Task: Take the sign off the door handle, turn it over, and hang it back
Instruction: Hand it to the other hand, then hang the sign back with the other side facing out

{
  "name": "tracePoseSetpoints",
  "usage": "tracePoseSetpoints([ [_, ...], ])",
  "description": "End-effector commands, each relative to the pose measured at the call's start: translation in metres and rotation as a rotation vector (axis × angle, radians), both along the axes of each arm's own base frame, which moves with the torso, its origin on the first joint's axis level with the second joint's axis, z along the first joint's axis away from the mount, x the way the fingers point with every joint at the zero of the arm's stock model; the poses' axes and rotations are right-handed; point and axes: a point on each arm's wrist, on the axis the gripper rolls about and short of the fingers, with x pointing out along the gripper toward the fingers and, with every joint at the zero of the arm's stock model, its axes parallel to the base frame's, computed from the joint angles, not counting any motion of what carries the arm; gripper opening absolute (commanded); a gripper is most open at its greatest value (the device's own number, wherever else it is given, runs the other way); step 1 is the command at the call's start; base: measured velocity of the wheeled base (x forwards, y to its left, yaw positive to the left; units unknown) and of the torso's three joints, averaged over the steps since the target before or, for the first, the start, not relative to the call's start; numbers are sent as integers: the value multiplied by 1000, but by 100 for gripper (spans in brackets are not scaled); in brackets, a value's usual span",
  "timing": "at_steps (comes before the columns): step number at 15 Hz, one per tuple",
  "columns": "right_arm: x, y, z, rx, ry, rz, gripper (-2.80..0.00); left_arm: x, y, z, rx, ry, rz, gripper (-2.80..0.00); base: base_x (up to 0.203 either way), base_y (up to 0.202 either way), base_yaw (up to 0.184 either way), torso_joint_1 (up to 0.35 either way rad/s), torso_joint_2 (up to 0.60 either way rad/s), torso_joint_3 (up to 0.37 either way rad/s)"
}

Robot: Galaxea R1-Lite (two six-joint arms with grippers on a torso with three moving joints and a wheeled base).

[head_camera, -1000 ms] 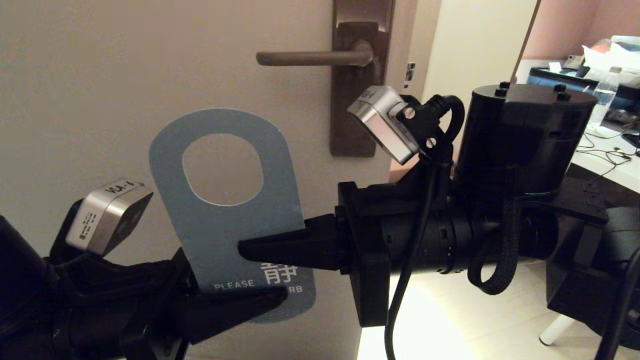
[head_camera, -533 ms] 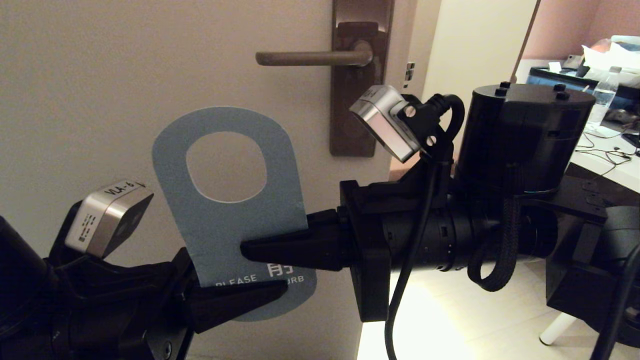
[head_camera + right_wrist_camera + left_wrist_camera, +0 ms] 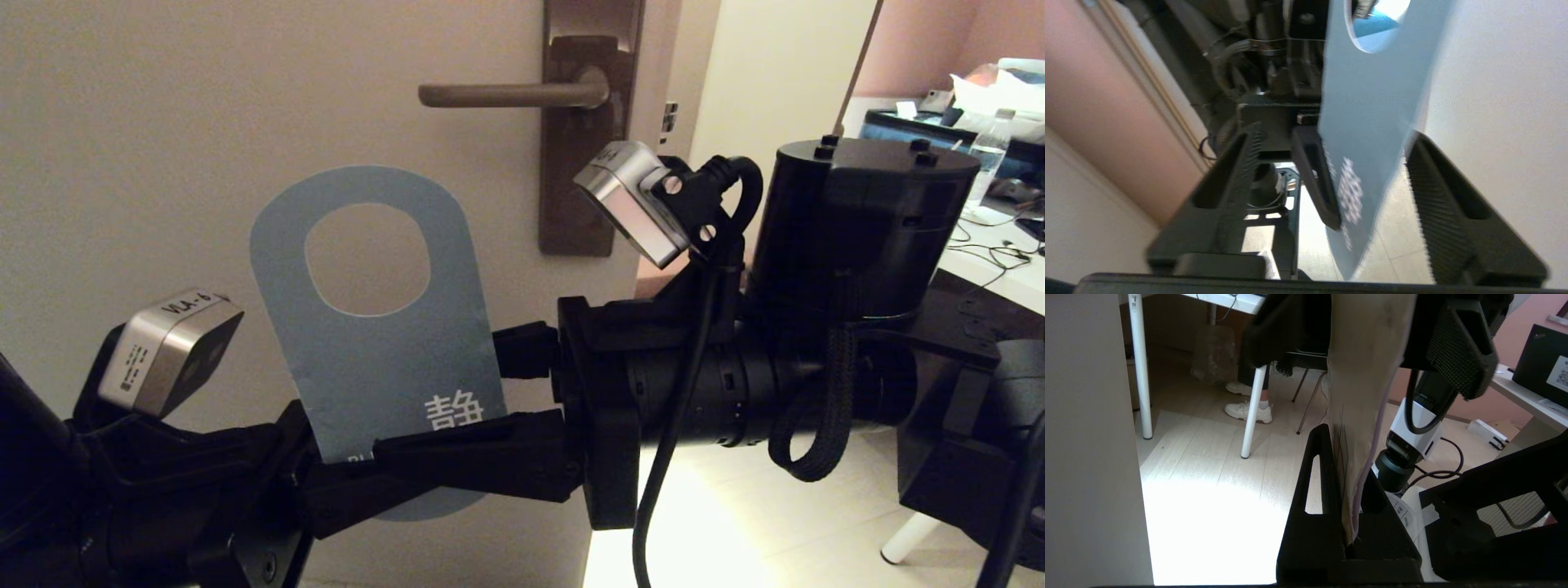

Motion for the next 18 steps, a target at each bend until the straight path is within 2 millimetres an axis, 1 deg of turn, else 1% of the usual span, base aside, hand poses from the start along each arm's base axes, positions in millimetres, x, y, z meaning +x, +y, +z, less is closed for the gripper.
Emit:
tracePoseSetpoints([
  [1, -2, -3, 2, 6, -4, -9, 0, -2, 2, 2, -9, -11, -1, -280, 0, 0, 0, 0, 0, 0],
  [3, -3, -11, 0, -3, 3, -53, 0, -3, 4, 3, -13, -18, 8, -280, 0, 0, 0, 0, 0, 0],
  [6, -6, -31, -2, -12, 8, -92, 0, -3, 8, 4, -17, -22, 34, -280, 0, 0, 0, 0, 0, 0],
  [9, -11, -57, -4, -18, 9, -156, 0, -9, 18, -1, -13, -17, 74, -280, 0, 0, 0, 0, 0, 0],
  [12, -15, -85, -5, -20, 6, -286, 0, -21, 28, -3, -19, -28, 92, -280, 0, 0, 0, 0, 0, 0],
  [13, -18, -93, -5, -17, 3, -310, -280, -24, 30, -3, -22, -32, 93, -280, 0, 0, 0, 0, 0, 0],
  [16, -24, -116, -9, -21, 1, -396, -280, -30, 37, -2, -32, -49, 119, -280, 0, 0, 0, 0, 0, 0],
  [18, -24, -136, -16, -36, 3, -527, -280, -36, 43, -2, -40, -59, 138, -280, 0, 0, 0, 0, 0, 0],
])
